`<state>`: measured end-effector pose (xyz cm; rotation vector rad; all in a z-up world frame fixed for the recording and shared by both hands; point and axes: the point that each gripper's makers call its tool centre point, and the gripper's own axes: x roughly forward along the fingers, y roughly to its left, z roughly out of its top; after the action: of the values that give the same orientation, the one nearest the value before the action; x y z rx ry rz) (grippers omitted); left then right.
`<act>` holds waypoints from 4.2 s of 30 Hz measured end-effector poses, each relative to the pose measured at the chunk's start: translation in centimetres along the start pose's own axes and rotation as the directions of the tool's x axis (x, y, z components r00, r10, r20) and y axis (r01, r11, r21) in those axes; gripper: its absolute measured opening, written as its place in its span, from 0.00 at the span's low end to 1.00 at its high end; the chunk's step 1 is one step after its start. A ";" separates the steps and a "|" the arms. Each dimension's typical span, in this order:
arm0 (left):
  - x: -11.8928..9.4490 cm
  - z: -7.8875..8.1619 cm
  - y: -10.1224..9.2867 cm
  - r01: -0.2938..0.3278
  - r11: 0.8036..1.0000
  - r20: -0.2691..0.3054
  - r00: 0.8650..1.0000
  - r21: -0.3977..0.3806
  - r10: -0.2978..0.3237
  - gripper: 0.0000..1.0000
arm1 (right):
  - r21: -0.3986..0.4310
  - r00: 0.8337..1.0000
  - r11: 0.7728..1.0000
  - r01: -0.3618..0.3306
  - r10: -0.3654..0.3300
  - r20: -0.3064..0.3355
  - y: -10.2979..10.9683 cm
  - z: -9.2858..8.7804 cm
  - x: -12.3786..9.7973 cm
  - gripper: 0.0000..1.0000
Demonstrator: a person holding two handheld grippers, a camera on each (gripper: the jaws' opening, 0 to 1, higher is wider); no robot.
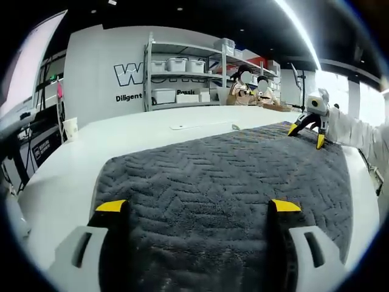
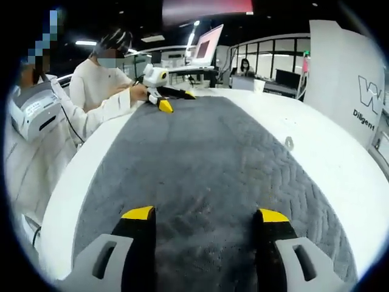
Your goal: Open the folded towel by lifting each exposed corner and separating the folded layers until the towel lies flat within the target outline without major curled edges
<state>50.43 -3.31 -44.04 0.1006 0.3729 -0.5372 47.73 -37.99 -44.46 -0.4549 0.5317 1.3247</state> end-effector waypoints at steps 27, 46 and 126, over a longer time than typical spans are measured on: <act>-0.1 -0.1 0.1 0.001 1.000 0.002 1.000 0.001 -0.001 0.93 | 0.032 0.999 0.999 0.042 -0.041 -0.033 -0.6 -3.8 -4.7 0.66; 0.0 -0.1 0.2 0.000 1.000 0.004 1.000 0.001 0.000 0.93 | 0.090 0.994 0.991 0.102 -0.098 -0.056 -1.4 -6.6 -8.6 0.65; 0.1 -0.1 0.3 -0.003 1.000 0.004 1.000 0.001 0.003 0.93 | 0.363 0.650 0.574 0.734 -0.748 -0.131 -11.5 -13.1 -23.5 0.20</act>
<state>50.60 -3.08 -44.12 0.1012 0.3687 -0.5343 53.89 -66.37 -40.60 -0.2648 0.4738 0.3758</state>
